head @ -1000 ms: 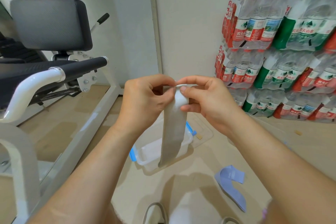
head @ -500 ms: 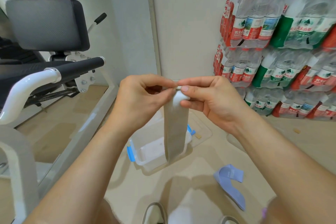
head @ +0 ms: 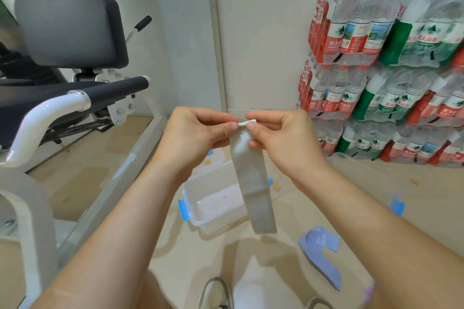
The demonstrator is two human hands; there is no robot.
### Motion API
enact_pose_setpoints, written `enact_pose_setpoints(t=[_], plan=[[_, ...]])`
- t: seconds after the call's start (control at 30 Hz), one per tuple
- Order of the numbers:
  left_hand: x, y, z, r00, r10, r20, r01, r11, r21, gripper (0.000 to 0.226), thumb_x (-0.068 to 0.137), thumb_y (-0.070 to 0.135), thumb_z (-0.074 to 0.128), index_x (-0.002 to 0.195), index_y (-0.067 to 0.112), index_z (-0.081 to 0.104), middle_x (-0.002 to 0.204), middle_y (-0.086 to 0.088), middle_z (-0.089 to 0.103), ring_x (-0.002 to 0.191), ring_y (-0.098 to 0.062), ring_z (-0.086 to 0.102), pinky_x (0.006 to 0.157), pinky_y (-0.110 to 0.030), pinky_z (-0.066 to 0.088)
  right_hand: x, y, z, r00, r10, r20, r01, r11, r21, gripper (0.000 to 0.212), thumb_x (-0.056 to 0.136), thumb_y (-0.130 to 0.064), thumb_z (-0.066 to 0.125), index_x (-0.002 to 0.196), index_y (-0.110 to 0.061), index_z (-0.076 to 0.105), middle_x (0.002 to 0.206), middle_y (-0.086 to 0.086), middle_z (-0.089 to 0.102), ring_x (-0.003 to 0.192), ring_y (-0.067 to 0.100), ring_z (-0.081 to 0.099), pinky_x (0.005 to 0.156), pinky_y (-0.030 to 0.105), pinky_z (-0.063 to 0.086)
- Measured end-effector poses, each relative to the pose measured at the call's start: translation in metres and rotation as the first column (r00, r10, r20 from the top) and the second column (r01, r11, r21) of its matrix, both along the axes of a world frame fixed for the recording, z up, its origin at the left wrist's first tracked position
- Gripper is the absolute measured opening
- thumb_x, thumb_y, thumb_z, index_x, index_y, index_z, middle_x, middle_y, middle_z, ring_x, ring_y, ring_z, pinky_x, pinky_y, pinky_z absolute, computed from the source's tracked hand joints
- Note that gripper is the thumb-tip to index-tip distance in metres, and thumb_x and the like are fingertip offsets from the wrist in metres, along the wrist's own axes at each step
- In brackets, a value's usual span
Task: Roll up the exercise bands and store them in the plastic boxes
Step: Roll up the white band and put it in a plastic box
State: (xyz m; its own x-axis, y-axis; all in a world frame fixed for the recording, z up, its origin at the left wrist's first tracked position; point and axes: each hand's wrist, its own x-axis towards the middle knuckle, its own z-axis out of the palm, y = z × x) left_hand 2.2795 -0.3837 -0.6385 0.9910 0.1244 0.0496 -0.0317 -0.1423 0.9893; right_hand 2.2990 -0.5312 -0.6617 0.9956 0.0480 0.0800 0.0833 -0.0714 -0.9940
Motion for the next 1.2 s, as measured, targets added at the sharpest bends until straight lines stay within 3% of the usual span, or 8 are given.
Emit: enact_pose_setpoints(t=[0.23, 0.37, 0.47, 0.57, 0.67, 0.83, 1.03, 1.2], plan=[[-0.001, 0.005, 0.002, 1.0, -0.01, -0.008, 0.011, 0.998, 0.065, 0.01, 0.073, 0.0, 0.076, 0.082, 0.005, 0.074, 0.064, 0.001, 0.072, 0.062, -0.007, 0.068, 0.062, -0.017, 0.053, -0.001, -0.002, 0.004, 0.997, 0.05, -0.053, -0.047, 0.997, 0.056, 0.02, 0.085, -0.004, 0.067, 0.101, -0.013, 0.072, 0.09, 0.005, 0.075, 0.08, 0.013, 0.072, 0.062, 0.018, 0.053], [-0.002, 0.004, 0.002, 1.0, 0.026, -0.002, -0.025, 0.987, 0.162, 0.013, 0.07, 0.004, 0.08, 0.076, 0.015, 0.075, 0.077, -0.008, 0.075, 0.072, -0.016, 0.067, 0.079, -0.041, 0.054, -0.002, -0.005, 0.008, 0.993, 0.096, -0.071, -0.092, 0.994, 0.05, 0.012, 0.085, -0.002, 0.066, 0.094, -0.009, 0.071, 0.084, 0.007, 0.074, 0.074, 0.014, 0.07, 0.058, 0.02, 0.055], [-0.003, 0.002, 0.003, 0.998, 0.054, 0.018, -0.057, 0.974, 0.218, 0.013, 0.07, 0.004, 0.079, 0.074, 0.017, 0.075, 0.08, -0.012, 0.074, 0.079, -0.036, 0.068, 0.078, -0.055, 0.053, -0.002, -0.008, 0.011, 0.988, 0.126, -0.093, -0.126, 0.992, 0.002, 0.009, 0.086, -0.003, 0.065, 0.09, -0.009, 0.071, 0.086, 0.016, 0.073, 0.07, 0.016, 0.067, 0.054, 0.021, 0.054], [-0.001, -0.002, 0.001, 0.997, 0.049, 0.058, -0.066, 0.942, 0.328, 0.017, 0.072, 0.004, 0.078, 0.076, 0.021, 0.075, 0.076, -0.001, 0.075, 0.078, -0.023, 0.07, 0.075, -0.042, 0.056, -0.001, -0.011, 0.011, 0.99, 0.129, -0.064, -0.135, 0.987, -0.088, 0.01, 0.084, -0.002, 0.066, 0.085, -0.011, 0.071, 0.088, 0.024, 0.071, 0.068, 0.019, 0.065, 0.05, 0.021, 0.051], [-0.001, -0.006, 0.0, 0.997, 0.016, 0.082, -0.05, 0.895, 0.443, 0.022, 0.075, 0.007, 0.073, 0.084, 0.027, 0.073, 0.077, 0.008, 0.073, 0.077, -0.007, 0.069, 0.075, -0.024, 0.055, 0.0, -0.011, 0.01, 0.993, 0.108, -0.043, -0.113, 0.982, -0.15, 0.013, 0.083, -0.002, 0.067, 0.081, -0.015, 0.071, 0.082, 0.018, 0.072, 0.066, 0.025, 0.067, 0.05, 0.022, 0.05], [-0.001, -0.007, 0.0, 0.999, -0.037, 0.039, 0.012, 0.854, 0.52, 0.014, 0.071, 0.01, 0.067, 0.071, 0.023, 0.071, 0.066, 0.004, 0.071, 0.057, -0.007, 0.059, 0.057, -0.023, 0.047, -0.003, -0.013, 0.013, 0.989, 0.14, -0.047, -0.147, 0.966, -0.211, 0.012, 0.082, -0.004, 0.068, 0.079, -0.016, 0.069, 0.076, 0.012, 0.073, 0.06, 0.017, 0.061, 0.039, 0.017, 0.038], [-0.005, 0.0, 0.004, 0.998, -0.05, 0.043, 0.024, 0.883, 0.469, 0.015, 0.072, 0.008, 0.073, 0.072, 0.023, 0.073, 0.069, 0.003, 0.074, 0.069, -0.014, 0.07, 0.069, -0.033, 0.056, -0.003, -0.015, 0.016, 0.965, 0.185, -0.188, -0.198, 0.979, -0.05, 0.012, 0.081, -0.001, 0.068, 0.082, -0.013, 0.065, 0.076, 0.006, 0.072, 0.056, 0.012, 0.06, 0.038, 0.016, 0.035], [-0.007, -0.005, 0.004, 0.992, -0.008, 0.13, -0.065, 0.831, 0.552, 0.02, 0.072, 0.007, 0.07, 0.07, 0.027, 0.072, 0.065, 0.01, 0.072, 0.064, -0.001, 0.066, 0.065, -0.021, 0.055, -0.001, -0.016, 0.016, 0.917, 0.234, -0.324, -0.228, 0.972, 0.057, 0.014, 0.081, 0.0, 0.068, 0.085, -0.013, 0.066, 0.083, 0.01, 0.068, 0.057, 0.015, 0.061, 0.036, 0.014, 0.034]])
